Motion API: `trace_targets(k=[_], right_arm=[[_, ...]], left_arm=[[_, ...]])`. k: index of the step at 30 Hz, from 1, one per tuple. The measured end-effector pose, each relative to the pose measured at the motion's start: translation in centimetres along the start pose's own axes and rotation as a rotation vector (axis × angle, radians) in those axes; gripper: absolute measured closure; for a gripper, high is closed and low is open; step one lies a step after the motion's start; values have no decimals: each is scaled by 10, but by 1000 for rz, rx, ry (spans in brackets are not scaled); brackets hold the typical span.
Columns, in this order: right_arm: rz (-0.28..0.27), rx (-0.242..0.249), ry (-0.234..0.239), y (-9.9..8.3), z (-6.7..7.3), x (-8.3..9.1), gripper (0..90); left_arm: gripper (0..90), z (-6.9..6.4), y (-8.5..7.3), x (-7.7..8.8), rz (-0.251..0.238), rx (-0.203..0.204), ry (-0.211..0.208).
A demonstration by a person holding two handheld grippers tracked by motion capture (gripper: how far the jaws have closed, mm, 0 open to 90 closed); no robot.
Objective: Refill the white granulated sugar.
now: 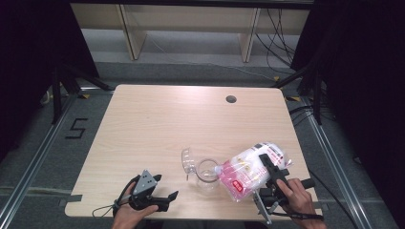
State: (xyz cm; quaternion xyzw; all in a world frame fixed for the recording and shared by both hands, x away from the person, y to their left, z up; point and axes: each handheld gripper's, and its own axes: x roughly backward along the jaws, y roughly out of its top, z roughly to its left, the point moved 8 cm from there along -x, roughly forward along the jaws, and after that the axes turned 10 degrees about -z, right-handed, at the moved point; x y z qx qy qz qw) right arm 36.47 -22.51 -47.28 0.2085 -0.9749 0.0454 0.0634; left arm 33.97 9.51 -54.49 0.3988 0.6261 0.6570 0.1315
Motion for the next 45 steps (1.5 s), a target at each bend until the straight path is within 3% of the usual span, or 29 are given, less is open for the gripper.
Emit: trace_targets(k=[2, 3, 4, 7, 11, 15, 16, 17, 19, 20, 21, 22, 23, 24, 26, 27, 28, 29, 30, 32, 33, 36, 37, 39, 42, 45], right_arm=[[4, -10, -10, 0, 0, 0, 545], [-2, 20, 3, 1, -2, 0, 546], [-5, -14, -10, 0, 0, 0, 546], [-3, 35, -19, 1, -3, 0, 547], [8, 17, -9, 1, 0, 1, 549], [-3, 52, -13, 2, -2, 0, 551], [-6, 52, -15, 2, -3, 0, 552], [8, 11, -17, 0, 1, 1, 553], [7, 23, -17, 1, -1, 1, 554], [-3, 61, -16, 2, -4, 1, 554], [9, 16, -23, 0, 0, 2, 555], [-14, 82, -27, 3, -6, 0, 556], [-16, 86, -28, 3, -6, 0, 556], [-11, 64, -33, 3, -5, 1, 556], [14, 59, 2, 2, -4, 3, 558], [14, 49, 1, 2, -2, 3, 558], [3, 52, -18, 2, -2, 2, 559], [-1, 58, -22, 3, -3, 1, 559], [2, 55, -15, 3, -2, 1, 560], [12, 43, -21, 3, -2, 2, 561], [6, -1, -37, 2, 2, 1, 562], [-16, 85, -36, 5, -5, 0, 563], [-16, 85, -35, 5, -5, 1, 564], [-7, 75, -29, 5, -4, 1, 565], [-8, 85, -40, 5, -6, 1, 567], [-10, 92, -41, 5, -7, 1, 569]], left_arm=[[152, 0, 0, 0, -2, -4, -2], [153, 0, 1, 0, -4, 1, 2], [153, 0, 1, 0, -3, -4, 2], [152, 0, 1, -1, -6, 0, 1], [152, 1, 1, 1, 0, -17, 4], [152, 0, 2, 0, -12, -14, -2], [153, 0, 1, 0, -10, -12, -1], [152, 0, 1, 0, -9, 2, 3], [153, 1, 1, 1, 1, -14, 6], [153, 2, 1, 1, 0, -30, 2], [152, 2, 1, 1, -1, -17, 7], [152, 2, 1, 0, -7, -24, -4], [153, 2, 1, 0, -7, -22, -4], [153, 0, 1, 0, -5, 0, 2], [153, 0, 1, -1, -12, -13, -4], [152, 1, 1, 0, -5, -19, -4], [152, 0, 1, -1, -13, 4, 2], [153, 0, 1, 0, -6, 3, 0], [153, 1, 1, 1, -3, -23, -4], [153, 1, 1, 1, -1, -7, 5], [152, 2, 2, 1, -1, -29, 0], [152, 1, 1, 0, -4, -28, -6], [152, 0, 2, 0, -11, -11, -1], [153, 1, 1, 1, -3, -24, -4], [152, 1, 1, 0, -7, -2, 2], [152, 2, 2, 0, -4, -29, -6]])
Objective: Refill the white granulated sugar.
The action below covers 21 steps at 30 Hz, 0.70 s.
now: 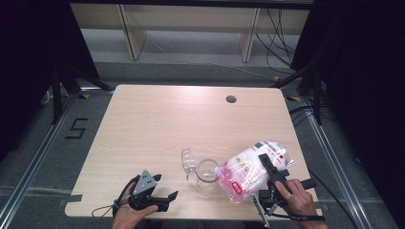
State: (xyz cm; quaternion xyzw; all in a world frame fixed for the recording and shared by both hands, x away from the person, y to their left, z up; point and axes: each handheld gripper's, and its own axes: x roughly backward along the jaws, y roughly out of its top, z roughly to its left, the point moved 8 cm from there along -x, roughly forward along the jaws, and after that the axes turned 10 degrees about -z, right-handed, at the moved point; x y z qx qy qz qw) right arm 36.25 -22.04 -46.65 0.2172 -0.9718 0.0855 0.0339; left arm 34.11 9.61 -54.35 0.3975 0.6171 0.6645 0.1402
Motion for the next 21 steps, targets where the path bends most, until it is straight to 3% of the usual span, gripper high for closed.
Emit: trace_targets(k=[2, 3, 5, 6, 9, 10, 12, 14, 20, 21], right_arm=[[10, -6, 6, 0, 1, 1, 569], [18, 15, 7, 0, -1, 2, 569], [15, -12, 1, 0, 1, 1, 570], [19, -20, -1, 0, 2, 2, 571], [-5, 23, -16, 2, -3, 0, 572], [4, 23, -11, 2, -3, 1, 573], [17, 30, 8, 2, -3, 2, 573], [22, 4, 0, 1, -1, 3, 574], [17, 13, 0, 2, -2, 3, 576], [46, -34, -1, 0, 2, 5, 576]], left_arm=[[152, 0, 0, 0, -5, 5, 0], [153, 0, 0, 0, -4, 5, 0], [152, 0, 0, 0, -3, 8, 0], [152, -1, 0, -1, -6, 31, 7], [153, -2, 0, -1, -6, 35, 7], [152, 0, 0, 0, 0, 5, 1], [153, -1, 1, 0, -9, 26, 10], [152, -1, 1, 1, -15, 30, 7], [152, -1, 1, 0, -11, 28, 9], [152, -1, 1, 0, -10, 27, 13]])
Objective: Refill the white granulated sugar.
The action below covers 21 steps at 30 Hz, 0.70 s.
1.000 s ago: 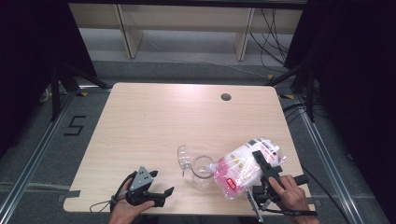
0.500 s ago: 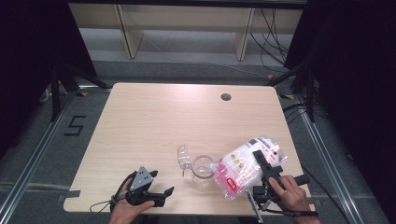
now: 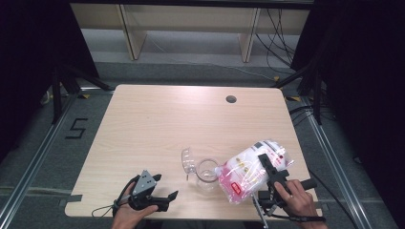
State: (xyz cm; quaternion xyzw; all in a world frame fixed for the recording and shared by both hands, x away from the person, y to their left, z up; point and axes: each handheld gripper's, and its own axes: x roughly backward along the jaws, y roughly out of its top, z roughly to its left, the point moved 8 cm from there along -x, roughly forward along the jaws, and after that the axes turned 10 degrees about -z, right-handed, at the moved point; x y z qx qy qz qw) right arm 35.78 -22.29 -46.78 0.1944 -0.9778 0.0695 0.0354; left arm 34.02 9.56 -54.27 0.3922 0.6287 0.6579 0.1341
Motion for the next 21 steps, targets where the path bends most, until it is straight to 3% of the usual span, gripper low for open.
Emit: trace_targets(k=[1, 2, 3, 6, 7, 8, 11, 13, 17, 21], right_arm=[[-30, 68, 0, 3, -6, -2, 577], [-20, 84, -1, 3, -7, -1, 577], [-10, 72, 18, 2, -6, 0, 578], [-4, 56, 8, 2, -4, 0, 579], [-35, 58, -11, 3, -5, -2, 579], [-30, 52, -11, 3, -5, -2, 579], [-45, 85, -24, 5, -9, -2, 581], [-40, 94, -8, 5, -9, -2, 582], [-23, 68, -4, 3, -7, -1, 585], [-43, 91, -26, 5, -10, -1, 586]], left_arm=[[152, 0, 0, 0, 1, 0, -1], [152, 0, 0, -1, -5, 9, 0], [152, 0, 0, -1, -7, 8, -1], [152, 0, 0, 0, -1, 2, 0], [152, 0, 0, 0, 0, 1, 0], [152, 0, 0, 0, 0, 0, -1], [152, 0, 0, 0, -1, 3, 0], [152, 0, 0, 0, -5, 5, -4], [152, 0, 0, 0, -6, 7, -4], [152, 0, 0, 0, -4, 2, -4]])
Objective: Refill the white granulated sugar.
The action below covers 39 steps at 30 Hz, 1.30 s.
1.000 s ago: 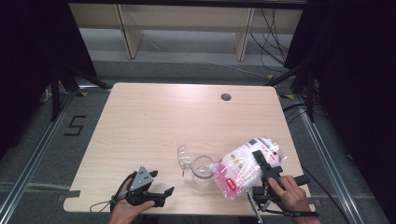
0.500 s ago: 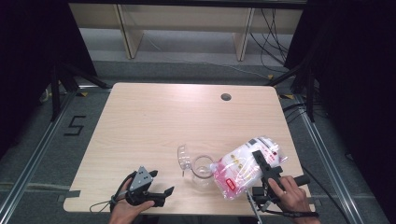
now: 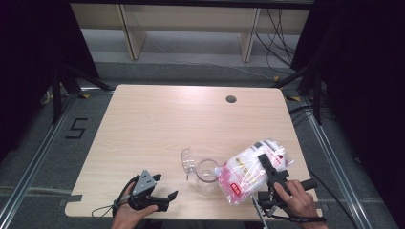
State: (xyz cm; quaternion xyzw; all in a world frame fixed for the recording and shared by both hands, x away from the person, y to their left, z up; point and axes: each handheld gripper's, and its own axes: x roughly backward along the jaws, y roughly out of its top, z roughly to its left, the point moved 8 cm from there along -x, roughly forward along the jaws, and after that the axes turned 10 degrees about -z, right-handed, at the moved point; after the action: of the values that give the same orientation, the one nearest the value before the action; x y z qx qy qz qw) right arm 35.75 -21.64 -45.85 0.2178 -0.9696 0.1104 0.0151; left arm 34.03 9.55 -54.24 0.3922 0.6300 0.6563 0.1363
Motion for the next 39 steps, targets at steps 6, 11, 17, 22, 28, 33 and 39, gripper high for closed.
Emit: trace_targets(k=[6, 11, 17, 22, 28, 33, 39], right_arm=[[34, 0, 30, 0, 1, 3, 588], [9, 4, 6, 1, -1, 1, 591], [17, -13, 29, 2, 2, 0, 593], [25, -2, 30, 2, 1, 2, 594], [5, 3, 26, 3, 0, 1, 595], [11, -1, 29, 3, 0, 1, 596], [22, 7, 28, 3, -1, 2, 597]], left_arm=[[152, 0, 0, 0, -1, 6, -1], [152, 0, 0, 0, 3, 0, 4], [152, 0, -1, 0, 5, -1, 1], [152, 0, 0, 0, 4, 4, 7], [152, 0, 0, -1, 1, 1, 7], [153, 0, 0, 0, -3, 2, 1], [152, 0, 0, 0, 1, 0, 7]])
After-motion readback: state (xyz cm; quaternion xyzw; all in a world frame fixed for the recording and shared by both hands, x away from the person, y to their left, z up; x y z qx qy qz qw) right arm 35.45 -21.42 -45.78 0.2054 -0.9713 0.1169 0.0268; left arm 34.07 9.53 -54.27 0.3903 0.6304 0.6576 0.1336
